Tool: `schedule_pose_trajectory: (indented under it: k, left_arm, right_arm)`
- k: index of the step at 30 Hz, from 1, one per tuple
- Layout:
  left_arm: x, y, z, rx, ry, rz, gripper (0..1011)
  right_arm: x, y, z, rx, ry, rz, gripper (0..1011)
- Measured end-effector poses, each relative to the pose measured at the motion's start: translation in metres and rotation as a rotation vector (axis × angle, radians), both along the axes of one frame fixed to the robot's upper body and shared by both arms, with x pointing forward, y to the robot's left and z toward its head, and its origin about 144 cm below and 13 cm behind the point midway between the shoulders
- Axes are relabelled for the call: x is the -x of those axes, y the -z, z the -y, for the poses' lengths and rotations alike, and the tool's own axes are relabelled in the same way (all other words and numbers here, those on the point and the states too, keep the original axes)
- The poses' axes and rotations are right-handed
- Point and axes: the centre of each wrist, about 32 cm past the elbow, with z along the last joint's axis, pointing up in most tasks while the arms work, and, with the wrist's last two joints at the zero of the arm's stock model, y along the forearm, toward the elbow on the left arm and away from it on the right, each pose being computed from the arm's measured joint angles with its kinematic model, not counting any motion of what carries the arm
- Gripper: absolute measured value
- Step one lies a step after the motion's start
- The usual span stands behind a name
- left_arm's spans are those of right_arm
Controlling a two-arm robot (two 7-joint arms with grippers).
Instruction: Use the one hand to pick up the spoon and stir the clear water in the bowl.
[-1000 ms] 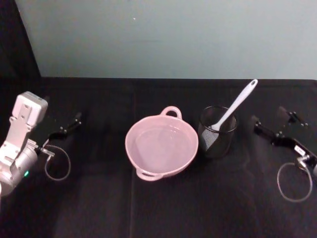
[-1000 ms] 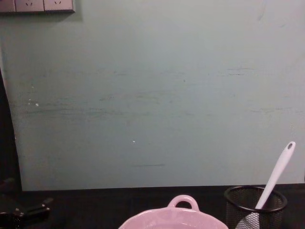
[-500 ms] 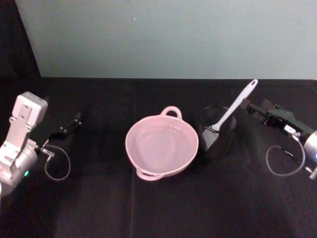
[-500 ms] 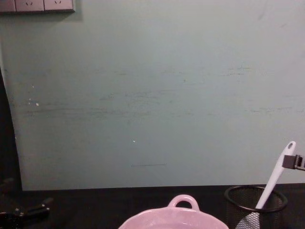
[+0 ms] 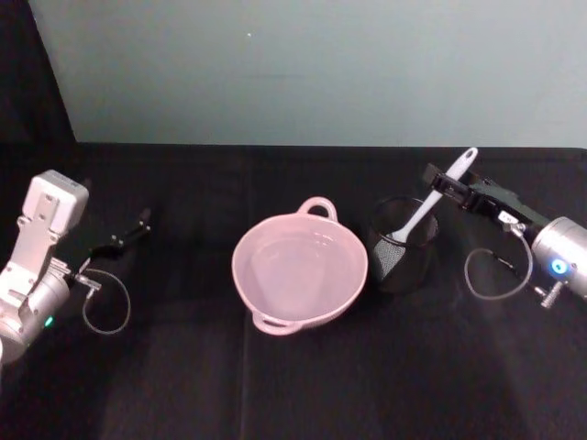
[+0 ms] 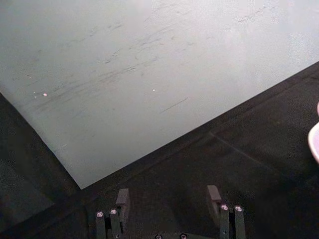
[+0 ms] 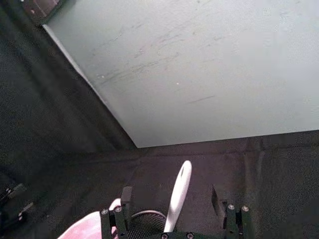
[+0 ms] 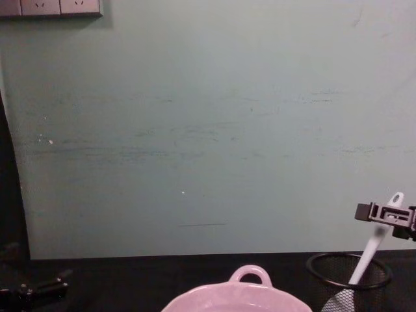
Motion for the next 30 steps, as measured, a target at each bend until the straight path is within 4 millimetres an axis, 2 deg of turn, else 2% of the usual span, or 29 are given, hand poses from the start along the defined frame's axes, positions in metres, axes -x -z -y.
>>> schedule_pose_trajectory:
  k: [9, 19, 23, 26, 27, 30]
  left_arm:
    - [0.0, 0.0, 0.0, 0.0, 0.0, 0.0, 1011]
    - [0.0, 0.0, 0.0, 0.0, 0.0, 0.0, 1011]
    - [0.0, 0.0, 0.0, 0.0, 0.0, 0.0, 1011]
    - [0.0, 0.0, 0.0, 0.0, 0.0, 0.0, 1011]
    - [0.0, 0.0, 0.0, 0.0, 0.0, 0.0, 1011]
    - [0.0, 0.0, 0.0, 0.0, 0.0, 0.0, 1011]
  right_arm:
    - [-0.0083, 0.0028, -0.0054, -0.015, 0.017, -0.01, 1002]
    - [-0.0082, 0.0028, -0.0055, -0.016, 0.017, -0.008, 1002]
    - [-0.0079, 0.0027, -0.0051, -0.015, 0.017, -0.008, 947]
    - [-0.0077, 0.0026, -0.005, -0.015, 0.017, -0.008, 873]
    - [-0.0076, 0.0025, -0.005, -0.015, 0.017, -0.008, 820]
    - [-0.0075, 0.0025, -0.005, -0.015, 0.016, -0.008, 768]
